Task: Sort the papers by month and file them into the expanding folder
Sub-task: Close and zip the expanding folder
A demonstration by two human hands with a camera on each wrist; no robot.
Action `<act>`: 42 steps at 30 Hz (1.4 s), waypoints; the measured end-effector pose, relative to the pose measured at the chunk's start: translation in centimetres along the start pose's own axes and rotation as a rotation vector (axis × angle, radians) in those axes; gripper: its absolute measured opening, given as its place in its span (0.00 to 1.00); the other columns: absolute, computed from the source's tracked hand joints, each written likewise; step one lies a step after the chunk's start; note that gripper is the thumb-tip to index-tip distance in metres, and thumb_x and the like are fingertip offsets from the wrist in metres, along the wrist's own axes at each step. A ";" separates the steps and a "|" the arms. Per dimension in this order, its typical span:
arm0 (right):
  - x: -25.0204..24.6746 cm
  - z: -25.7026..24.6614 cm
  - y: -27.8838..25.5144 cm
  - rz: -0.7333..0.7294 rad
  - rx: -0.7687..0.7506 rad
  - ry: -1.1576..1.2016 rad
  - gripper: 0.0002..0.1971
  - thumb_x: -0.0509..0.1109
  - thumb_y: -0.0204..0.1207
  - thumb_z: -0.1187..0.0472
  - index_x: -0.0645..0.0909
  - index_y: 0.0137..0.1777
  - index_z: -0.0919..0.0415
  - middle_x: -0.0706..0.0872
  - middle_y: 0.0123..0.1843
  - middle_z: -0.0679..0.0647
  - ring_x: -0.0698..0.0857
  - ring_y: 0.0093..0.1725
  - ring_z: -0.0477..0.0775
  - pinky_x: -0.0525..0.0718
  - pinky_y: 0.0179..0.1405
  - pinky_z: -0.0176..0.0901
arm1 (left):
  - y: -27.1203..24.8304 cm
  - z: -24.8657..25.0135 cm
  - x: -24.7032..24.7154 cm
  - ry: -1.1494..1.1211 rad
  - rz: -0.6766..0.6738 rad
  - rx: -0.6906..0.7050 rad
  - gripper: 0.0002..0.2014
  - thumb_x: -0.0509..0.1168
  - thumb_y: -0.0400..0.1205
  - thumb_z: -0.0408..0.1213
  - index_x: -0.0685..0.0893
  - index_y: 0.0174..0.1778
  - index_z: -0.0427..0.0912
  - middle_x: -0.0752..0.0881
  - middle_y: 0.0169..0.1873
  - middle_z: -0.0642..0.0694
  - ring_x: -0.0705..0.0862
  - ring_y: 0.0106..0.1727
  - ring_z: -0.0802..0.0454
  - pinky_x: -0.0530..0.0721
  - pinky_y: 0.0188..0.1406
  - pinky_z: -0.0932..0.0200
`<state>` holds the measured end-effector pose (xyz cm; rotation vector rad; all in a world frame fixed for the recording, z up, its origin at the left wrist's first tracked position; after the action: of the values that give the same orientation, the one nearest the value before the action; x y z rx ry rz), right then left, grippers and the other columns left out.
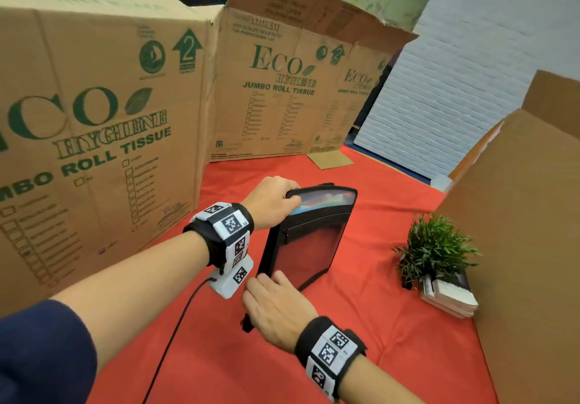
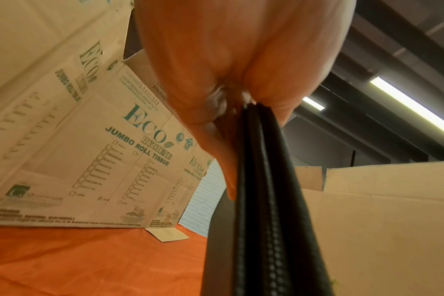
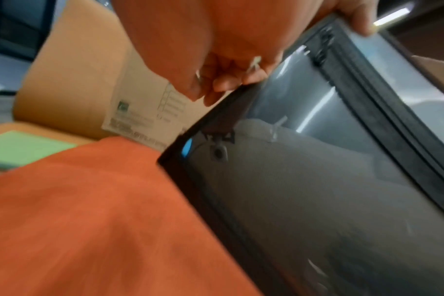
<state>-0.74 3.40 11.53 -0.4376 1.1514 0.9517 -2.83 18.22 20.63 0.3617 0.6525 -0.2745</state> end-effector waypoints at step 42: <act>0.7 9.3 4.6 0.212 0.119 0.127 0.10 0.59 0.81 0.56 0.79 0.43 0.56 0.81 0.40 0.50 0.79 0.39 0.55 0.70 0.41 0.46 | -7.2 -7.8 9.7 -0.297 0.228 -0.323 0.15 0.57 0.66 0.37 0.86 0.37 0.34 0.89 0.33 0.41 0.88 0.37 0.43 0.83 0.31 0.47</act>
<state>0.86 12.99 15.18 -0.2871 1.3822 1.0433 -2.21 13.59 7.00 0.0797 0.3496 -0.0017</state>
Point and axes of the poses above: each hand's wrist, its own y-axis towards the middle knuckle, its own x-axis out of the palm, z = x × y, the point moved 8 cm from there along y, towards the middle knuckle
